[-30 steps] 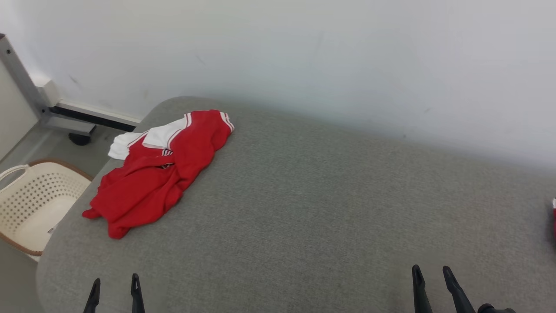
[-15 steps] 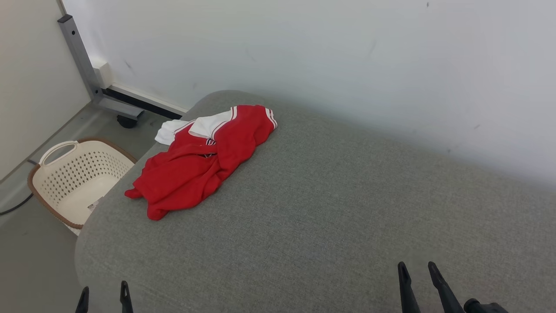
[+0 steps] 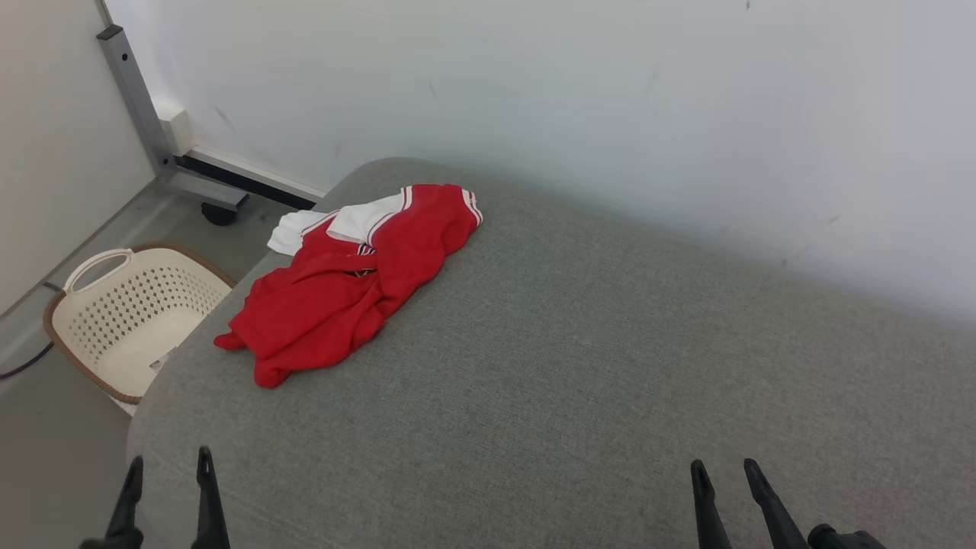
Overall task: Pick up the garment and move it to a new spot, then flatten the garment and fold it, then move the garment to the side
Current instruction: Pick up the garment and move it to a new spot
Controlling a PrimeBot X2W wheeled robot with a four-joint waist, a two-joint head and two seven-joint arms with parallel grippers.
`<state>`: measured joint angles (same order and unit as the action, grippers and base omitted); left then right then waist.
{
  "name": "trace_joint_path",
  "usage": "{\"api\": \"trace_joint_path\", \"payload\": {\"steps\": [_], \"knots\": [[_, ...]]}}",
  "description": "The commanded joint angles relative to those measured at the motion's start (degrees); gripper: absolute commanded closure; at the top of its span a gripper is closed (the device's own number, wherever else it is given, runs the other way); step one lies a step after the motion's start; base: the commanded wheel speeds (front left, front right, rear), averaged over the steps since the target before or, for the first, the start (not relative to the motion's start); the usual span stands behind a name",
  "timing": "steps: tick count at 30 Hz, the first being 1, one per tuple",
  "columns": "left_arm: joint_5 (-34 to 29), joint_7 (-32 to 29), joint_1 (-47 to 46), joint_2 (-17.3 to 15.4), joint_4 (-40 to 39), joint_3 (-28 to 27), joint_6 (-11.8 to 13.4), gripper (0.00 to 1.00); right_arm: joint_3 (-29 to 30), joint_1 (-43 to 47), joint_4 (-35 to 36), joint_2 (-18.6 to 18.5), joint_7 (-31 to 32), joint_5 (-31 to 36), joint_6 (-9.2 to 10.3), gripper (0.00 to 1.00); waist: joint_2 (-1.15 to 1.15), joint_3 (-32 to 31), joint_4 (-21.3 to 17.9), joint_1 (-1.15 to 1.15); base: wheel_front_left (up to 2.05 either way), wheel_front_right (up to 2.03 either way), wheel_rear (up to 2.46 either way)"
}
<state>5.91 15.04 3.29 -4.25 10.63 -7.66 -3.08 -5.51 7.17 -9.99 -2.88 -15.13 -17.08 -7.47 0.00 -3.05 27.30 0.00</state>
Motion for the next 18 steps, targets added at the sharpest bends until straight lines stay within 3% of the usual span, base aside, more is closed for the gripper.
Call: {"api": "trace_joint_path", "payload": {"steps": [1,4,18], "knots": [[0.4,0.2,-2.5,-0.8,0.7,-0.2,-0.5,0.00,-0.5,-0.4,0.6,0.0,0.0,0.4,-0.07,0.00,0.00,1.3,-2.1,0.00,0.00,0.00,0.00],[1.6,0.1,-8.9,-2.4,3.6,-0.4,-1.5,0.00,-1.5,-2.6,1.1,0.0,0.0,1.5,-0.07,0.00,0.00,4.0,-5.3,0.00,0.00,0.00,0.00],[5.7,-6.3,-40.8,-15.7,16.9,-2.4,-3.5,0.00,-8.8,-16.8,6.2,0.0,0.0,3.8,-0.07,0.00,0.00,21.4,-24.7,0.00,0.00,0.00,0.00]]}}
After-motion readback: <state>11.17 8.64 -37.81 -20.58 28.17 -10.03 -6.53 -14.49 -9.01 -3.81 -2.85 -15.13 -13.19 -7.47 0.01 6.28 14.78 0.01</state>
